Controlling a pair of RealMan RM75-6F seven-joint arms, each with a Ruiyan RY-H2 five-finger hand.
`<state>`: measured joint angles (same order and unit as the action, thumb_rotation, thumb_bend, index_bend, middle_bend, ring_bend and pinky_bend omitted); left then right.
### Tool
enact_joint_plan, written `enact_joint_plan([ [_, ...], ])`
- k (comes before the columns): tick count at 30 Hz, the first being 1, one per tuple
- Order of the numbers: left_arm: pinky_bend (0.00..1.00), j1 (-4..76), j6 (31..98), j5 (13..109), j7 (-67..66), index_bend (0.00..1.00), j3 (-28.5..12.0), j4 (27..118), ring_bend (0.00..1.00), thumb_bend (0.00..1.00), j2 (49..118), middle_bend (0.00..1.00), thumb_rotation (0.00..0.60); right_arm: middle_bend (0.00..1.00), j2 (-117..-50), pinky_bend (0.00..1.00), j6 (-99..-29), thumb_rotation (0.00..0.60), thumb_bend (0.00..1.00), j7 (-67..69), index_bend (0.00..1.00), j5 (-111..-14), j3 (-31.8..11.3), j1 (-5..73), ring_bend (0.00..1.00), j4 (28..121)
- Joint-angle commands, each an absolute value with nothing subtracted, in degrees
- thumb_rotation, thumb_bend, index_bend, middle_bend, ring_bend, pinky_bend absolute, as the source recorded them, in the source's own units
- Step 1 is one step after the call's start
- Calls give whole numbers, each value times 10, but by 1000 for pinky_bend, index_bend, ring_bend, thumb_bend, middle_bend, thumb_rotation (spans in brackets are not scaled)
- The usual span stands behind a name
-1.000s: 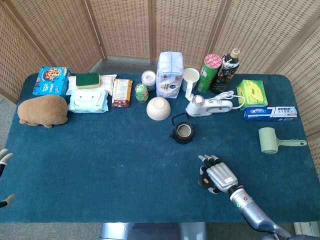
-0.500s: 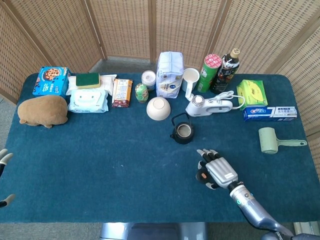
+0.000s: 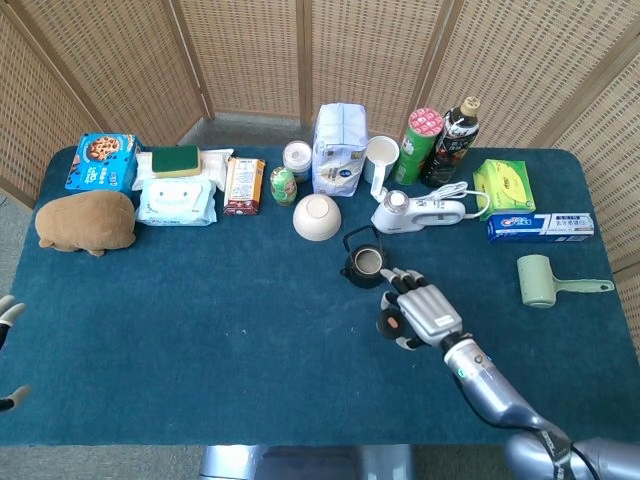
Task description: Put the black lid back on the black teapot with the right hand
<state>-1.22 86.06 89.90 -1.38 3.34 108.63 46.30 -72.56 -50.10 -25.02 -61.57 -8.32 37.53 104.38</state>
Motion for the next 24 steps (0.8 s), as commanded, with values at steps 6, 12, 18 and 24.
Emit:
enact_joint_plan([
  [6, 43, -2, 841, 884, -14, 0, 29, 1087, 0, 123, 462, 0, 600, 41, -756, 0, -478, 600, 278, -303, 372, -481, -124, 452, 13, 997],
  [12, 43, 8, 822, 866, -10, 0, 25, 1088, 0, 122, 460, 0, 600, 41, -781, 0, -480, 600, 279, -330, 373, -390, -140, 498, 13, 946],
  [18, 43, 10, 818, 859, -4, 0, 23, 1089, 0, 123, 456, 0, 600, 41, -791, 0, -487, 600, 279, -362, 373, -296, -148, 544, 13, 914],
  [24, 43, 10, 819, 857, 6, 0, 22, 1088, 0, 122, 452, 0, 600, 41, -799, 0, -493, 600, 279, -378, 377, -228, -144, 575, 13, 891],
])
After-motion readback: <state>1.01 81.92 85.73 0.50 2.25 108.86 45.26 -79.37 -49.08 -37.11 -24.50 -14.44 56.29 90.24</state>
